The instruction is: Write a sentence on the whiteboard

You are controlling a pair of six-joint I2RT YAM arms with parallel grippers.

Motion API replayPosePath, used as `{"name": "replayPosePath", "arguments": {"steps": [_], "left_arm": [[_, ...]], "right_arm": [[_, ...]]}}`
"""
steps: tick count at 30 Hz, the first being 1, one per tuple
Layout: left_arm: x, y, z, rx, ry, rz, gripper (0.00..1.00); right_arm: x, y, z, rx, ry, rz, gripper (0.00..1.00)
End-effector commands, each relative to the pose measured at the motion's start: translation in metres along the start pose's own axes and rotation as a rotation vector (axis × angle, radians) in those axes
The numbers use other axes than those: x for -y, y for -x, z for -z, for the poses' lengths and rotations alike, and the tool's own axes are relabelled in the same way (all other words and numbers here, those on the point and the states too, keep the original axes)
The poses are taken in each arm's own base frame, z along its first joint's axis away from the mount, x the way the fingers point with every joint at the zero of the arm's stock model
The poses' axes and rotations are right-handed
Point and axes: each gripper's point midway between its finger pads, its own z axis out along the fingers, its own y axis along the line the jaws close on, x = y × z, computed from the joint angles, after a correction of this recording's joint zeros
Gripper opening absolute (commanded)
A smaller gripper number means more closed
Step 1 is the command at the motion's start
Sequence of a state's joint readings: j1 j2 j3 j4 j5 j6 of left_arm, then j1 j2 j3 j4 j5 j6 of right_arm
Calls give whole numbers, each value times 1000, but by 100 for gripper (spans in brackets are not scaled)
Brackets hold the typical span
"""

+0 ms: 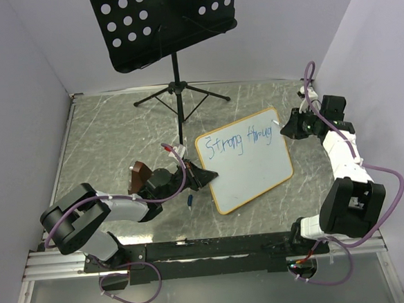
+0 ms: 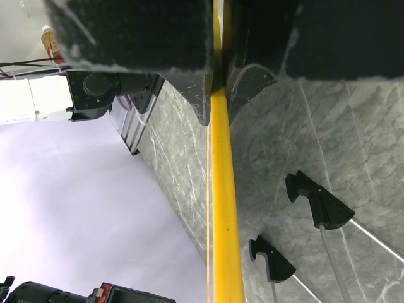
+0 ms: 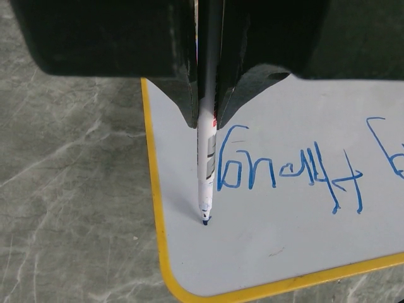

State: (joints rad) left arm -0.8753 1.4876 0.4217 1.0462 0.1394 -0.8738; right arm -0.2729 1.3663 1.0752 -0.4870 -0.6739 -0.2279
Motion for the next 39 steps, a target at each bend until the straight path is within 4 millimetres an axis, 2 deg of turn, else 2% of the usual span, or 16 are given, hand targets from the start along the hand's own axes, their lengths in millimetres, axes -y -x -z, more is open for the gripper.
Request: {"name": "replayPosePath", "arguments": {"steps": [1,19,23,27,39], "left_arm": [[34,18,-5,49,-138,-64,1],[30,21,-3,64,-114,-65,1],[31,20,-3,60,-118,-65,1],[32,19,-4,55,-122,-65,1],[33,20,-5,52,-127,-68,1]], "right_arm": [[5,12,-2,31,-2,20,0],[-7,-45,6,-66,11,39,0],[-10,-53,9,-71,17,45,0],[-12,-48,9,-58,27,43,0],[4,-2,3,0,-15,41,0]]}}
